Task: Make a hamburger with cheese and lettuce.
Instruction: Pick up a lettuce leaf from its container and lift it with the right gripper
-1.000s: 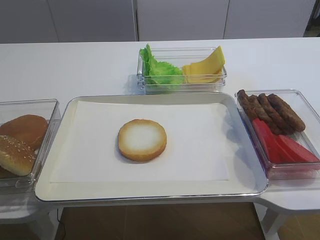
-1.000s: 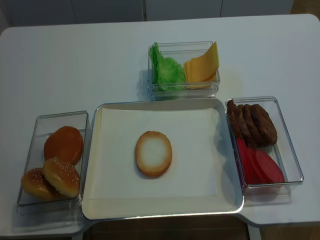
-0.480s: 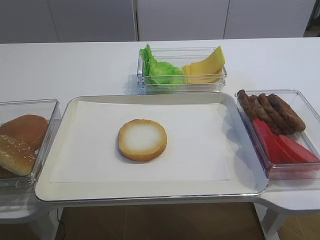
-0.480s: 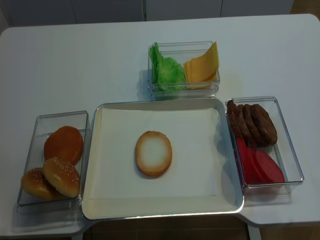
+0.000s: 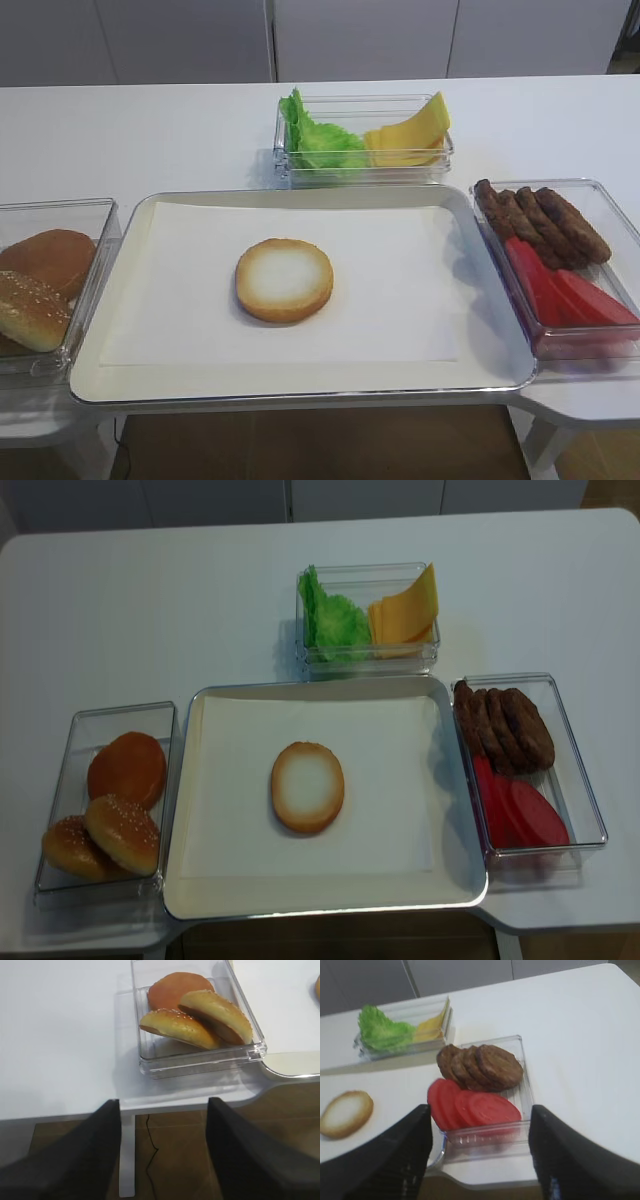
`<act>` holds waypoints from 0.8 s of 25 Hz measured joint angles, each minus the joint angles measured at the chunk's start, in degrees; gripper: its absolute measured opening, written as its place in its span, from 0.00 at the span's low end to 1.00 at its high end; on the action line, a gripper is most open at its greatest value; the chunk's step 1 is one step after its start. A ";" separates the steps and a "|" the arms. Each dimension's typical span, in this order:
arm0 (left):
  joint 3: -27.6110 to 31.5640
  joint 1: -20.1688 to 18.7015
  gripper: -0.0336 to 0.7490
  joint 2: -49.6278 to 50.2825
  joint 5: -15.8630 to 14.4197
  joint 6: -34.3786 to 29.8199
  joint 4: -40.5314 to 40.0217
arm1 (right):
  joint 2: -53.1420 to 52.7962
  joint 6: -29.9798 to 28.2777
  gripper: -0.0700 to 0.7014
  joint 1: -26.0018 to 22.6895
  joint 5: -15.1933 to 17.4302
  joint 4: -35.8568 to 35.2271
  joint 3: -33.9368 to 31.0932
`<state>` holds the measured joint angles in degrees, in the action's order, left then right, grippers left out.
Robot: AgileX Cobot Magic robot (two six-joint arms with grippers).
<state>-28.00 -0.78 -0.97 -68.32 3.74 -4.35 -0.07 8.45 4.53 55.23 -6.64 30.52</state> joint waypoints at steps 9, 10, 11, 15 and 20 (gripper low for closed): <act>0.00 0.00 0.56 0.00 0.00 0.00 0.00 | 23.56 2.34 0.71 0.00 -6.75 -7.35 11.24; 0.00 0.00 0.56 0.00 0.00 0.00 0.00 | 26.86 1.74 0.71 0.00 -7.56 -8.22 12.74; 0.00 0.00 0.56 0.00 0.00 0.00 0.00 | 29.67 0.81 0.71 0.00 -8.55 -9.45 14.19; 0.00 0.00 0.56 0.00 0.00 0.00 0.00 | 42.71 -4.85 0.71 0.00 -12.15 -15.88 20.06; 0.00 0.00 0.56 0.00 0.00 0.00 0.00 | 59.41 -14.27 0.71 0.00 -13.01 -27.97 28.82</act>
<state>-28.00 -0.78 -0.97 -68.32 3.74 -4.35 59.34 -5.82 4.53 42.22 -34.61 59.34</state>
